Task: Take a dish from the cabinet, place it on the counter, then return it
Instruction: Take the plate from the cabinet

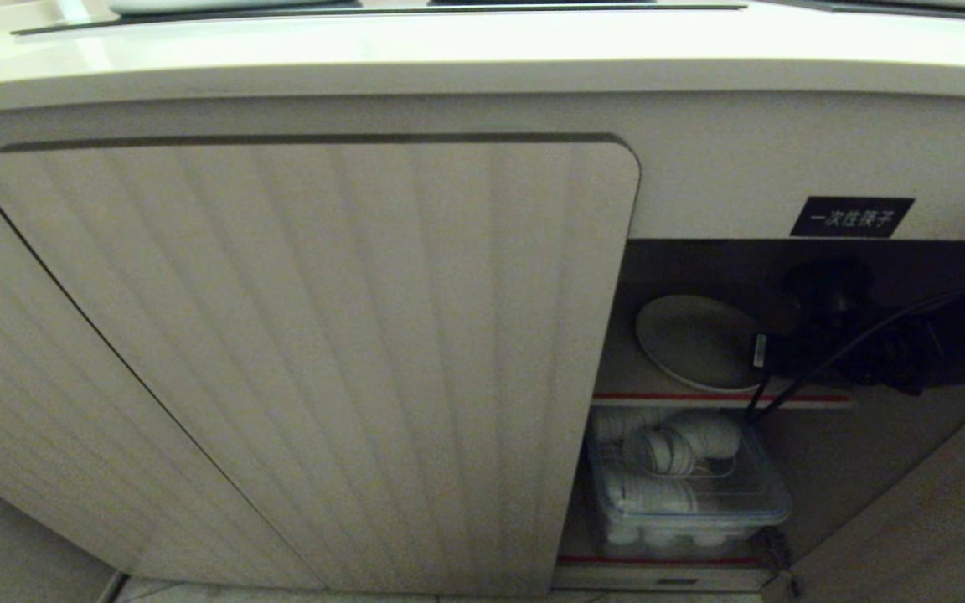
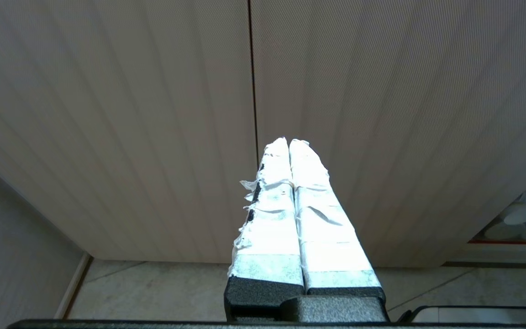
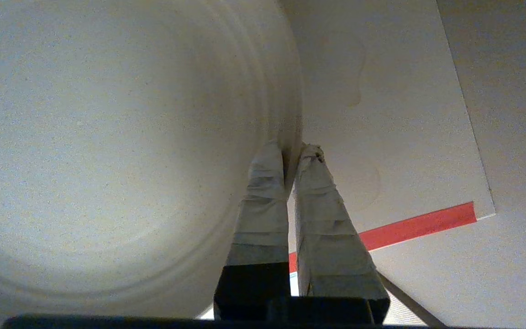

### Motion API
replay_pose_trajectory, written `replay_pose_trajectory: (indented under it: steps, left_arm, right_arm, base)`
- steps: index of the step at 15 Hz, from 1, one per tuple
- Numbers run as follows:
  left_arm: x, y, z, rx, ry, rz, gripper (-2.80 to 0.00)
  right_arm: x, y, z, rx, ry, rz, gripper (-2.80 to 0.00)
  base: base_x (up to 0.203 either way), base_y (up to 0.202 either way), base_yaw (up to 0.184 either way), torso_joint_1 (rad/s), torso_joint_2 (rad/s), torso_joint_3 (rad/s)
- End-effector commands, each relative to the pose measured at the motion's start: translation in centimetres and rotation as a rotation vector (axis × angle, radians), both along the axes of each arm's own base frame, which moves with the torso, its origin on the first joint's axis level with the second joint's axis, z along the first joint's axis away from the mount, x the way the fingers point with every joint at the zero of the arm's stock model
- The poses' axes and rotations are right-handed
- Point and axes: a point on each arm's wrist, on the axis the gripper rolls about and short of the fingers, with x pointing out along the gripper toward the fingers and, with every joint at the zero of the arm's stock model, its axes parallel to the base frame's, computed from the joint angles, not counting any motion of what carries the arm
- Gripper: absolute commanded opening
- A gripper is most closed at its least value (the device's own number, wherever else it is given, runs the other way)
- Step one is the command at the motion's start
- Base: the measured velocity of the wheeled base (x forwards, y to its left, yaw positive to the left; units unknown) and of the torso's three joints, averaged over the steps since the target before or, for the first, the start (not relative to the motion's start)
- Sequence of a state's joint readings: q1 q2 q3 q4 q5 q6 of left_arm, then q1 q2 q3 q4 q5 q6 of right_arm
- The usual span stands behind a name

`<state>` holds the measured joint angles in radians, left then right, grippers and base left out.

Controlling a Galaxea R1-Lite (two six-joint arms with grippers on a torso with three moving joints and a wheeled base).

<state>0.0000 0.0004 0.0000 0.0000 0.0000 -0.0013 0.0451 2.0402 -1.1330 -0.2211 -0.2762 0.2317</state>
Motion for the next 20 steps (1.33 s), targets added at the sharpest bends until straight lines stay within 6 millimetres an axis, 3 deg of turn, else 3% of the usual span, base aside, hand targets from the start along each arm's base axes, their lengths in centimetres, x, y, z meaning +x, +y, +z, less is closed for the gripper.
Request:
replay_pose_trajectory:
  steps: [1, 20]
  left_arm:
    - [0.0, 0.0, 0.0, 0.000, 0.000, 0.000, -2.80]
    - [0.0, 0.0, 0.0, 0.000, 0.000, 0.000, -2.80]
  right_arm:
    - [-0.1, 0.0, 0.1, 0.000, -0.003, -0.001, -2.80]
    - [-3.3, 0.0, 1.0, 0.048, -0.015, -0.037, -2.80]
  base:
    - [0.000, 0.000, 0.000, 0.000, 0.00, 0.000]
    - [0.000, 0.000, 0.000, 0.000, 0.00, 0.000]
